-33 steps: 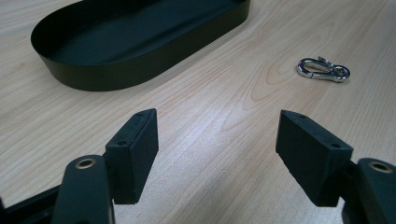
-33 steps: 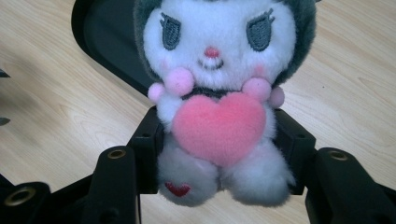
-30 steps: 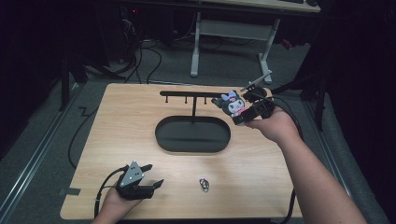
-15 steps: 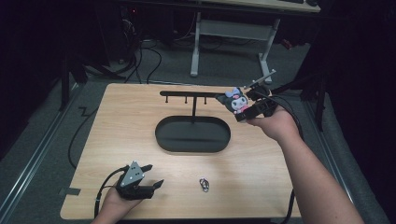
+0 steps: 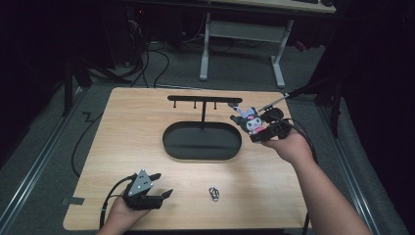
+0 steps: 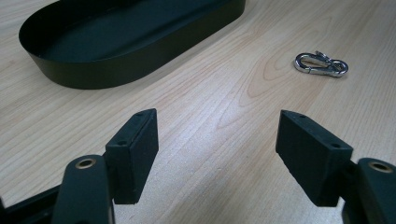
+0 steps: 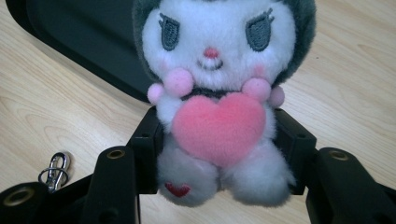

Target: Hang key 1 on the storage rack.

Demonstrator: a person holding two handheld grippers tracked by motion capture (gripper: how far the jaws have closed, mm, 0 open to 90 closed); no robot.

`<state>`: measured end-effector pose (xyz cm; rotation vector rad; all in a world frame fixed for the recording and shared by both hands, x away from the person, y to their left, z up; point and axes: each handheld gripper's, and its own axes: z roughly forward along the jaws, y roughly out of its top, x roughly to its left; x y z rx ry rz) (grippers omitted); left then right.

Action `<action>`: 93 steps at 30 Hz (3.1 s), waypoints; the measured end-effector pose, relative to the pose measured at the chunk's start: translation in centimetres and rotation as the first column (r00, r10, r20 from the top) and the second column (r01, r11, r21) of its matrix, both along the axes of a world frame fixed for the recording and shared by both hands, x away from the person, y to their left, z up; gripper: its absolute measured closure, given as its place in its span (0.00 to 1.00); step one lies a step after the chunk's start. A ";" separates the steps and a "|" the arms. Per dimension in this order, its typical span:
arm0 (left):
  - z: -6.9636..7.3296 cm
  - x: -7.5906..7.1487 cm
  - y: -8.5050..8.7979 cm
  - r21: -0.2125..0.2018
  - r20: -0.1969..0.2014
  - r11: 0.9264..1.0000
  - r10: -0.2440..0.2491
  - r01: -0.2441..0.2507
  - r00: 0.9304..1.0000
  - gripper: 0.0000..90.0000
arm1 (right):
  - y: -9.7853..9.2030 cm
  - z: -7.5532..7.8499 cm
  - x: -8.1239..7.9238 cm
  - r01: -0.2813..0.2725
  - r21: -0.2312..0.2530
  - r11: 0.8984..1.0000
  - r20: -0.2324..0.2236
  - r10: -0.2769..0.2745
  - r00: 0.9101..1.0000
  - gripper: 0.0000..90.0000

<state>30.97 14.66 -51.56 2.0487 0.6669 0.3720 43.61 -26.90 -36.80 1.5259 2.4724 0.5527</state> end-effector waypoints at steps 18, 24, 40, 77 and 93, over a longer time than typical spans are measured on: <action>-0.1 -0.1 0.0 0.005 0.003 1.000 -0.005 0.005 1.000 0.34 | 1.9 -4.3 1.4 0.017 0.026 1.000 0.020 -0.017 1.000 0.50; -0.1 -0.1 0.0 0.010 0.002 1.000 -0.005 0.005 1.000 0.34 | 2.2 -6.0 2.0 0.033 0.039 0.999 0.008 -0.033 0.999 0.50; -0.1 0.1 0.0 0.010 -0.008 1.000 -0.005 0.005 1.000 0.34 | 1.6 -4.3 -0.5 0.030 0.061 0.998 0.094 -0.035 0.995 0.41; 0.0 -0.1 -0.5 0.002 -0.027 1.000 -0.005 0.005 1.000 0.35 | 3.4 -14.3 -14.8 -0.171 0.270 0.947 0.301 0.086 0.950 0.72; -0.2 -0.1 -0.4 0.013 -0.027 1.000 -0.012 0.013 1.000 0.35 | 11.6 -15.5 -16.2 -0.381 0.226 0.896 0.285 0.313 0.906 1.00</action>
